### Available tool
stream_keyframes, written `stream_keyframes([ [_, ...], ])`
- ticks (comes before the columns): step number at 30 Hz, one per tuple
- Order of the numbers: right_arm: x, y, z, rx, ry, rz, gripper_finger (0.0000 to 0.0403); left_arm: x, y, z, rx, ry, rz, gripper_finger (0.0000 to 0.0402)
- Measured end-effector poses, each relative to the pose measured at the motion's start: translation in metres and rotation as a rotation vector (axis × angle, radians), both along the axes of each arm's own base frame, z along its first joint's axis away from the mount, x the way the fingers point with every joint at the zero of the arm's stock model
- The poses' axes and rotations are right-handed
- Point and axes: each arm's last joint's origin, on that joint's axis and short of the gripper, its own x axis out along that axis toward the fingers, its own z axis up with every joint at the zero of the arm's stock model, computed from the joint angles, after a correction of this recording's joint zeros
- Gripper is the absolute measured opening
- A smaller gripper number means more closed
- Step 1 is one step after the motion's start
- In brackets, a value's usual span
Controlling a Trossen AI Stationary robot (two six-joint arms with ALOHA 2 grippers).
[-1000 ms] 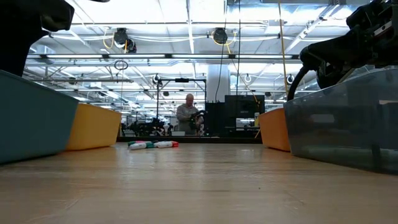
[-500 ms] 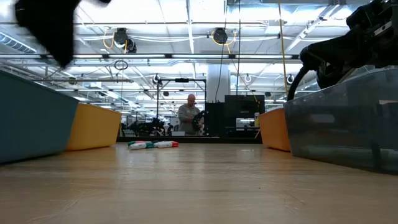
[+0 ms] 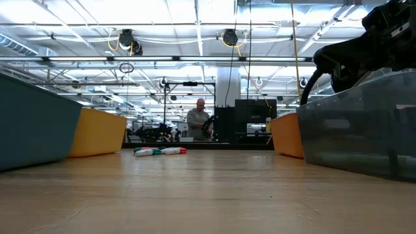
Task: Pick & Place Markers
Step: Put the bottom dark green mini marker into the yellow bin
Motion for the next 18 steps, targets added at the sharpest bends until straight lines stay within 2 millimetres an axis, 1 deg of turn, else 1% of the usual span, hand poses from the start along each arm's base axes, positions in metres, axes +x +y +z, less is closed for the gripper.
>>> stream_keyframes([
  [3, 0.000, 0.000, 0.000, 0.000, 0.000, 0.000, 0.0004, 0.000, 0.002, 0.020, -0.020, -0.094, -0.011, 0.0212],
  [5, 0.000, 0.000, 0.000, 0.000, 0.000, 0.000, 0.0004, -0.002, 0.005, 0.038, -0.126, -0.118, 0.020, 0.0212],
  [6, 0.000, 0.000, 0.000, 0.000, -0.001, 0.000, 0.0004, -0.004, 0.009, 0.047, -0.150, -0.113, 0.018, 0.0212],
  [7, 0.000, 0.000, 0.000, 0.000, 0.000, 0.000, 0.0004, -0.009, 0.013, 0.056, -0.135, -0.100, -0.003, 0.0212],
  [9, 0.000, 0.000, 0.000, 0.000, 0.000, 0.000, 0.0004, -0.026, 0.025, 0.069, -0.044, -0.040, -0.055, 0.0212],
  [11, 0.000, 0.000, 0.000, 0.000, -0.001, 0.000, 0.0004, -0.042, 0.038, 0.076, 0.028, 0.028, -0.045, 0.0212],
  [14, 0.000, 0.000, 0.000, 0.000, -0.001, 0.000, 0.0004, -0.063, 0.058, 0.081, 0.118, 0.086, 0.057, 0.0212],
  [18, 0.000, 0.000, 0.000, 0.000, -0.002, 0.000, 0.0004, -0.084, 0.081, 0.074, 0.219, 0.164, 0.229, 0.0212],
])
